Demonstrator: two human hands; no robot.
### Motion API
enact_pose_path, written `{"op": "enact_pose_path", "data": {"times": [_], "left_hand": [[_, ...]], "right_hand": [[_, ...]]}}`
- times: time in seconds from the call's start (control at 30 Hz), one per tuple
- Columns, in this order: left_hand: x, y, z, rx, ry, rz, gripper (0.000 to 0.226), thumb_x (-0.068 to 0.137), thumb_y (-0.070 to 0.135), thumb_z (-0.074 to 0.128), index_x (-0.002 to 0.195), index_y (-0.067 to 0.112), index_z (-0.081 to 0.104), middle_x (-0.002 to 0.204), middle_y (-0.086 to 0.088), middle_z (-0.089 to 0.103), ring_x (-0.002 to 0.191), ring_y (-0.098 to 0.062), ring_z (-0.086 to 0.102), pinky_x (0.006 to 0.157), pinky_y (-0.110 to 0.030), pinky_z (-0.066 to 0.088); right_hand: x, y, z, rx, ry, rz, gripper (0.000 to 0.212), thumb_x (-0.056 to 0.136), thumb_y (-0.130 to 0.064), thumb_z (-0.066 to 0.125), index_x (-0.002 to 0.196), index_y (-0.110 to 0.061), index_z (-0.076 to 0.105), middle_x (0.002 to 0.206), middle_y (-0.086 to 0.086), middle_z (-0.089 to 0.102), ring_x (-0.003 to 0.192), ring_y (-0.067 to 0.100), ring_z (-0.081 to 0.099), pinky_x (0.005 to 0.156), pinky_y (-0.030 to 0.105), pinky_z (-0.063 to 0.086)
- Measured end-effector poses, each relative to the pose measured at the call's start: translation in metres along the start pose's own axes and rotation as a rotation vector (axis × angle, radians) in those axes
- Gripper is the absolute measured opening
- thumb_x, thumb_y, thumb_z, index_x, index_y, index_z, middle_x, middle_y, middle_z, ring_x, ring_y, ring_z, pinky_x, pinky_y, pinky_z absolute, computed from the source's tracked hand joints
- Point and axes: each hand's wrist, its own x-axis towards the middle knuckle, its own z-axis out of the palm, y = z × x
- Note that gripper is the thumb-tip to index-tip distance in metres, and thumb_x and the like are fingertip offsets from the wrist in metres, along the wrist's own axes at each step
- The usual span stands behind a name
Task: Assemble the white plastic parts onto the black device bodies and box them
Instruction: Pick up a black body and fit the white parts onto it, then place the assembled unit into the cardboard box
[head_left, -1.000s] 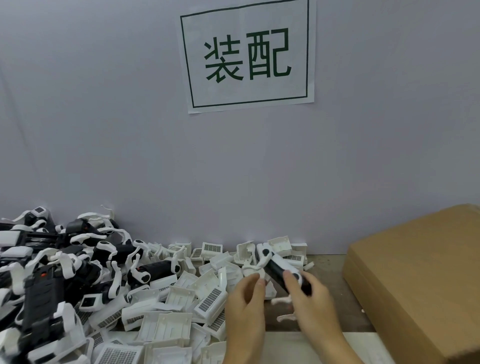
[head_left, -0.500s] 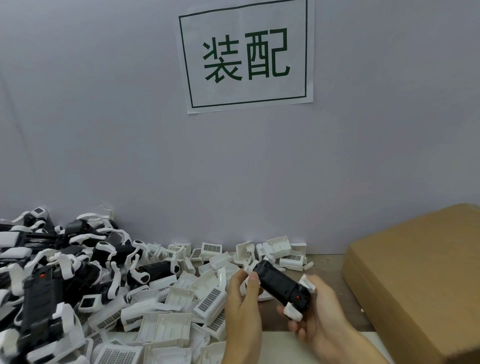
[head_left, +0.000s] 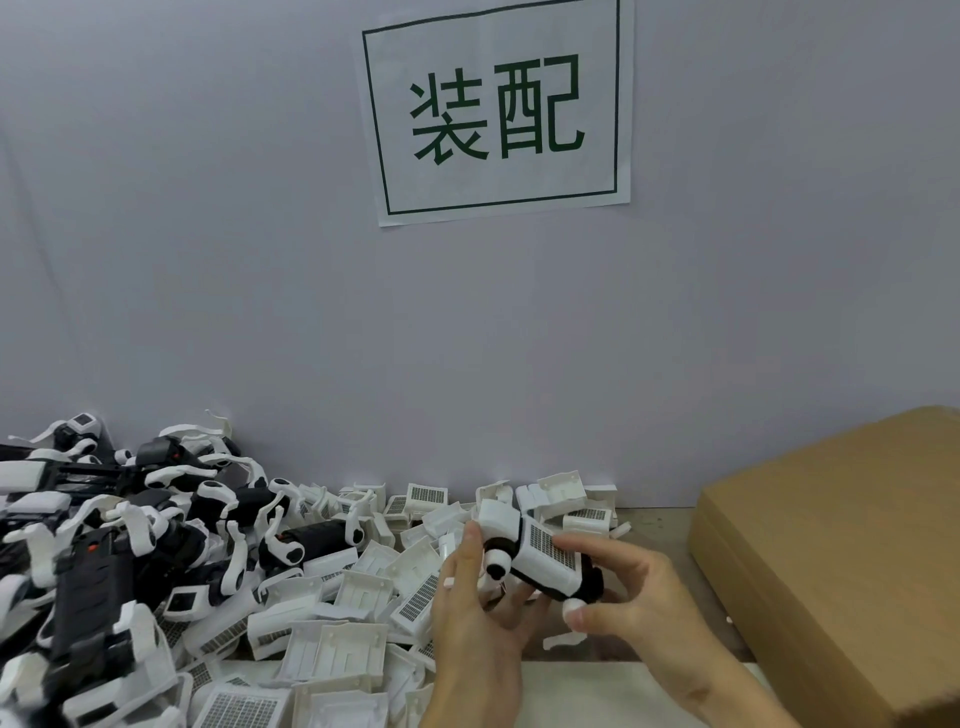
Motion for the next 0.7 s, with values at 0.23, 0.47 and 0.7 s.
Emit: {"op": "enact_pose_path", "data": {"times": [0.23, 0.47, 0.7], "left_hand": [[0.002, -0.002, -0.002, -0.06, -0.058, -0.032, 0.062, 0.066, 0.046, 0.073, 0.117, 0.012, 0.063, 0.11, -0.024, 0.071, 0.097, -0.039, 0.071, 0.075, -0.047, 0.06], [0.007, -0.009, -0.005, 0.3, -0.079, 0.187, 0.026, 0.077, 0.035, 0.074, 0.097, 0.018, 0.075, 0.098, -0.011, 0.077, 0.088, -0.025, 0.068, 0.076, -0.036, 0.048], [0.007, -0.013, -0.003, 0.244, -0.099, 0.161, 0.037, 0.088, 0.035, 0.068, 0.123, 0.035, 0.058, 0.116, 0.0, 0.067, 0.101, -0.029, 0.071, 0.083, -0.043, 0.058]], "right_hand": [[0.0, 0.0, 0.003, -0.09, 0.055, -0.069, 0.064, 0.067, 0.017, 0.079, 0.103, -0.036, 0.079, 0.112, -0.015, 0.074, 0.108, 0.0, 0.065, 0.082, 0.014, 0.054], [0.008, 0.006, 0.002, 0.131, 0.292, 0.206, 0.022, 0.102, -0.025, 0.054, 0.102, -0.017, 0.074, 0.081, 0.004, 0.077, 0.075, 0.022, 0.071, 0.066, 0.035, 0.052], [-0.003, -0.012, 0.001, 0.545, 0.013, 0.375, 0.033, 0.087, -0.035, 0.052, 0.073, -0.015, 0.075, 0.082, 0.022, 0.063, 0.058, 0.031, 0.061, 0.057, 0.034, 0.047]]}}
